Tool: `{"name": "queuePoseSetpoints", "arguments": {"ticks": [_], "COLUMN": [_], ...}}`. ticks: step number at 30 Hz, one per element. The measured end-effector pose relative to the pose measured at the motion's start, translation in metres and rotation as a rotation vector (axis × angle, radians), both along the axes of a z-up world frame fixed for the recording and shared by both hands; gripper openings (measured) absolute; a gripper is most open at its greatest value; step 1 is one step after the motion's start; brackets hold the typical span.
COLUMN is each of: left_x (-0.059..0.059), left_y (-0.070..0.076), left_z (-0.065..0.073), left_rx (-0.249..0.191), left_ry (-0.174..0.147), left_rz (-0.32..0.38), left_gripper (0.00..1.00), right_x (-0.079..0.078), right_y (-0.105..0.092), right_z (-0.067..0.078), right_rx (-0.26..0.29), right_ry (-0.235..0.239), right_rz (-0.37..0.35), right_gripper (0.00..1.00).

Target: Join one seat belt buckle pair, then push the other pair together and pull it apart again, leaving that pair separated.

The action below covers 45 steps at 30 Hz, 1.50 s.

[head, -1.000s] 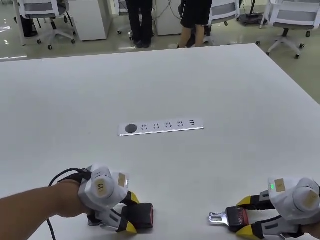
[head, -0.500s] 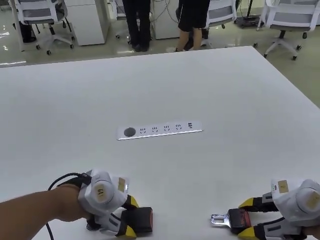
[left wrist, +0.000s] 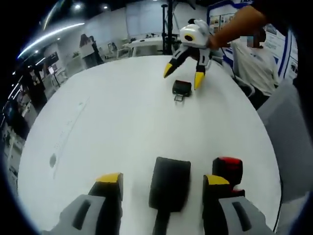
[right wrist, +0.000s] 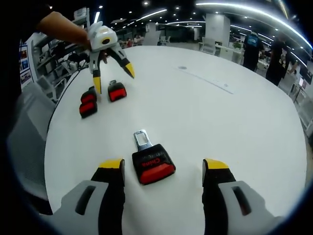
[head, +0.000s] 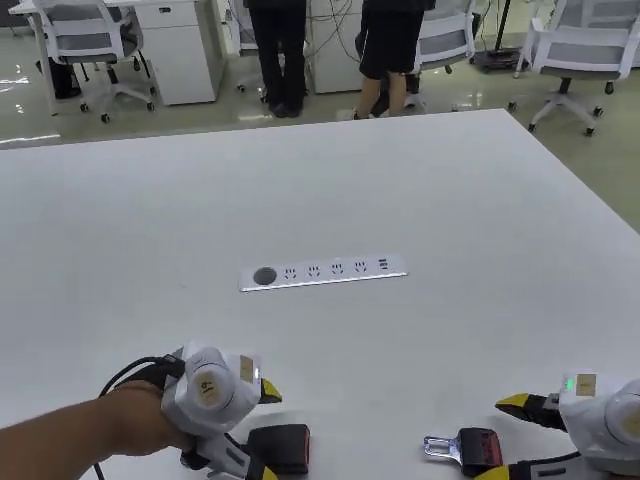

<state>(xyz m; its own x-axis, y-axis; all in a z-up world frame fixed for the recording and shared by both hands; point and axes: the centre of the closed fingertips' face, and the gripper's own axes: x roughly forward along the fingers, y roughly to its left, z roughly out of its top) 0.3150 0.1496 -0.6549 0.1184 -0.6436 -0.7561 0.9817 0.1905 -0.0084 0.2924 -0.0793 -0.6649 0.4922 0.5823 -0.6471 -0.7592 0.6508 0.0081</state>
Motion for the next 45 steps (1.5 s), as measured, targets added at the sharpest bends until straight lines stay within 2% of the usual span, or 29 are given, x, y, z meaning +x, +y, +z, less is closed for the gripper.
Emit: {"name": "queuePoseSetpoints", "arguments": {"ticks": [2,4,5,6,8,9,10,11,12,13,15,16,18,20,23,26,28,31,35,38,41,44,45], "left_x": [0.002,-0.001,-0.001,-0.001,0.001,0.003,0.003,0.002,0.002,0.000,-0.001,-0.004,-0.006,-0.012,-0.020,-0.024,-0.034,-0.045,-0.061,-0.073,-0.085,-0.099,-0.102], "left_y": [0.003,0.008,0.012,0.017,0.023,0.025,0.028,0.029,0.033,0.036,0.043,0.047,0.053,0.057,0.065,0.070,0.069,0.072,0.080,0.089,0.096,0.102,0.105], "left_z": [0.008,0.014,0.013,0.014,0.016,0.019,0.023,0.026,0.029,0.027,0.032,0.033,0.035,0.039,0.045,0.049,0.056,0.065,0.069,0.074,0.075,0.078,0.083], "left_rx": [-0.019,-0.028,-0.028,-0.030,-0.046,-0.062,-0.085,-0.098,-0.120,-0.121,-0.145,-0.153,-0.161,-0.184,-0.193,-0.225,-0.241,-0.268,-0.288,-0.309,-0.304,-0.299,-0.319], "left_ry": [0.004,-0.013,-0.013,-0.005,-0.003,-0.018,-0.026,-0.026,-0.041,-0.043,-0.025,-0.026,-0.044,-0.037,-0.063,-0.062,-0.050,-0.064,-0.062,-0.076,-0.065,-0.092,-0.091], "left_rz": [0.065,0.070,0.077,0.116,0.176,0.205,0.237,0.264,0.294,0.302,0.381,0.398,0.418,0.460,0.495,0.543,0.565,0.603,0.631,0.655,0.675,0.659,0.679], "left_gripper": [0.72,0.81,0.84,0.86,0.87,0.87,0.87,0.87,0.87,0.88,0.91,0.92,0.93,0.95,0.98,1.00,1.00,1.00,1.00,1.00,1.00,1.00,1.00], "right_x": [0.004,0.002,0.002,-0.001,-0.005,-0.005,-0.008,-0.007,-0.005,-0.006,-0.008,-0.005,-0.009,-0.013,-0.019,-0.026,-0.029,-0.038,-0.051,-0.061,-0.071,-0.081,-0.084], "right_y": [-0.004,0.005,0.007,0.009,0.015,0.016,0.020,0.021,0.020,0.021,0.024,0.018,0.023,0.027,0.031,0.036,0.037,0.041,0.049,0.055,0.060,0.065,0.067], "right_z": [0.003,0.012,0.016,0.017,0.021,0.024,0.033,0.038,0.039,0.042,0.050,0.048,0.052,0.057,0.067,0.072,0.073,0.078,0.082,0.085,0.090,0.091,0.092], "right_rx": [0.003,0.033,0.036,0.035,0.030,0.032,0.042,0.046,0.054,0.061,0.051,0.039,0.057,0.060,0.078,0.081,0.087,0.103,0.104,0.112,0.125,0.127,0.124], "right_ry": [-0.019,-0.049,-0.075,-0.073,-0.094,-0.100,-0.113,-0.131,-0.152,-0.161,-0.179,-0.197,-0.198,-0.214,-0.231,-0.245,-0.251,-0.259,-0.267,-0.279,-0.287,-0.290,-0.295], "right_rz": [-0.052,-0.069,-0.093,-0.094,-0.098,-0.109,-0.133,-0.151,-0.171,-0.181,-0.213,-0.251,-0.265,-0.273,-0.306,-0.316,-0.328,-0.344,-0.343,-0.338,-0.339,-0.330,-0.324], "right_gripper": [0.69,0.70,0.71,0.73,0.76,0.76,0.77,0.78,0.80,0.81,0.84,0.86,0.90,0.89,0.90,0.92,0.91,0.92,0.93,0.93,0.93,0.94,0.94]}}
